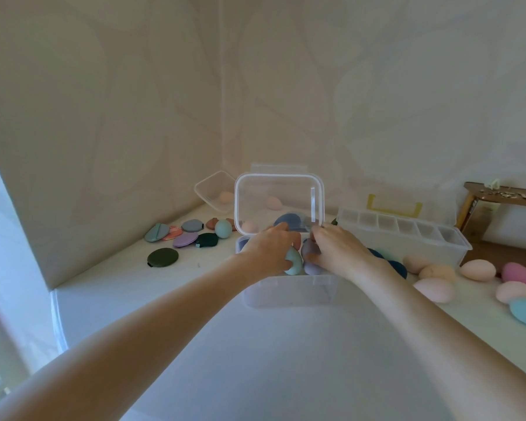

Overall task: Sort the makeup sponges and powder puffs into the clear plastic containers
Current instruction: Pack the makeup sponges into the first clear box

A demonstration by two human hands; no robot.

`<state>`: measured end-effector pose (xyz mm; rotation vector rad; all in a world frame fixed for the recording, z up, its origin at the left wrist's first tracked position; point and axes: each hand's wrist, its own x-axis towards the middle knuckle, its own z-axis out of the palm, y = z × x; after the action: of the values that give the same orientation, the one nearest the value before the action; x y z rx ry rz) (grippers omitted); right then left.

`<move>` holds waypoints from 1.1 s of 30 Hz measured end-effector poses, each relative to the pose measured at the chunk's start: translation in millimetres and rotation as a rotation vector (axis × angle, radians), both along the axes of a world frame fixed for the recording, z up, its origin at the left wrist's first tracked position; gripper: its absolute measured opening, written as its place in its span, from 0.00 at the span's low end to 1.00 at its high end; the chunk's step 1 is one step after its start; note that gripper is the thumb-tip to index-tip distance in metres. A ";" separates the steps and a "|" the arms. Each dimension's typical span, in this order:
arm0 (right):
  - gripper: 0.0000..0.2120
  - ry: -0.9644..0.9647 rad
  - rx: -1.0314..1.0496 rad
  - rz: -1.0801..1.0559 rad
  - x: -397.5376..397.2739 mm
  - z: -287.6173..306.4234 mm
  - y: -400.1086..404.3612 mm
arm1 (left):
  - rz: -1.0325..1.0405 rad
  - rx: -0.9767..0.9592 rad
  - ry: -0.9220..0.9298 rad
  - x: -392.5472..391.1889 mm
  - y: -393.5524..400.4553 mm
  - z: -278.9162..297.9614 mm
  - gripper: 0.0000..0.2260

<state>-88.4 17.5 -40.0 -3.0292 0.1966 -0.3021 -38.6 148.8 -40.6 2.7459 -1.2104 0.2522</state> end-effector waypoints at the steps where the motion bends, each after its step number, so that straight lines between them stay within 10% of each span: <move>1: 0.09 0.020 -0.014 0.027 -1.4 0.8 -1.0 | -0.003 -0.003 -0.002 -0.3 0.1 -0.1 0.16; 13: 0.22 0.129 -0.249 -0.076 3.4 0.4 11.8 | -0.223 -0.134 0.041 -1.7 0.8 -1.0 0.09; 17: 0.15 0.241 0.078 -0.007 -6.3 25.2 2.3 | -0.252 -0.023 0.020 -0.9 -1.3 -4.2 0.09; 21: 0.08 -0.121 0.179 -0.193 -12.6 44.0 -35.4 | -0.247 -0.007 0.005 1.3 -3.5 -5.3 0.10; 26: 0.17 0.273 -0.038 -0.312 -23.1 1.5 -59.2 | -0.248 0.016 0.017 1.2 -5.9 -6.8 0.10; 33: 0.17 -0.195 0.172 -0.299 -26.7 2.8 -61.0 | -0.223 0.026 0.024 -1.0 -8.9 -8.2 0.10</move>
<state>-115.1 -43.4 -37.2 -2.7730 0.6266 -0.5673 -39.6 139.9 -48.8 2.5966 -1.5078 0.1797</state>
